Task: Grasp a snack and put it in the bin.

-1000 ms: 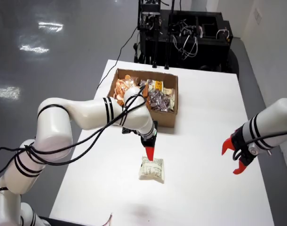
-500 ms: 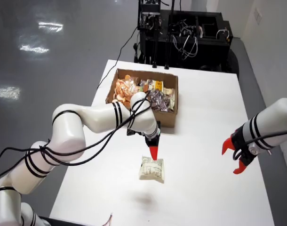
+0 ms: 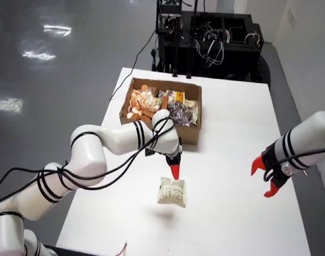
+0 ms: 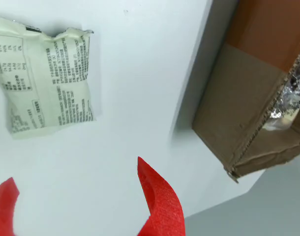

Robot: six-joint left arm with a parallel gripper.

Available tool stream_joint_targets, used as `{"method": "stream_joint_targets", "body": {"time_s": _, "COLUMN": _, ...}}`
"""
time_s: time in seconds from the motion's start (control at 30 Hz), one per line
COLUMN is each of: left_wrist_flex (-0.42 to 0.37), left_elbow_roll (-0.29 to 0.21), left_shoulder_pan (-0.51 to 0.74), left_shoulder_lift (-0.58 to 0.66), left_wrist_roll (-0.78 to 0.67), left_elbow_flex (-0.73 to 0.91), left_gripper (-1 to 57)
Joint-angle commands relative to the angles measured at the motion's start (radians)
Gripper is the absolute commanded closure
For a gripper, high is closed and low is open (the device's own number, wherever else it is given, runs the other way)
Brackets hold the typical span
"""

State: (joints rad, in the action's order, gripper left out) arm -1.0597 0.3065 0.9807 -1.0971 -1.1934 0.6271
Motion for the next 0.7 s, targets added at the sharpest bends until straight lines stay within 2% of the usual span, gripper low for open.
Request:
{"method": "stream_joint_targets", "body": {"time_s": 0.03, "left_wrist_flex": -0.011, "left_elbow_roll": 0.002, "left_shoulder_pan": 0.000, "left_shoulder_lift": -0.051, "left_wrist_roll": -0.013, "left_elbow_flex": -0.036, "left_gripper": 7.4}}
{"method": "stream_joint_targets", "body": {"time_s": 0.7, "left_wrist_flex": -0.020, "left_elbow_roll": -0.006, "left_shoulder_pan": 0.022, "left_shoulder_lift": -0.216, "left_wrist_roll": -0.067, "left_elbow_flex": -0.108, "left_gripper": 7.2}}
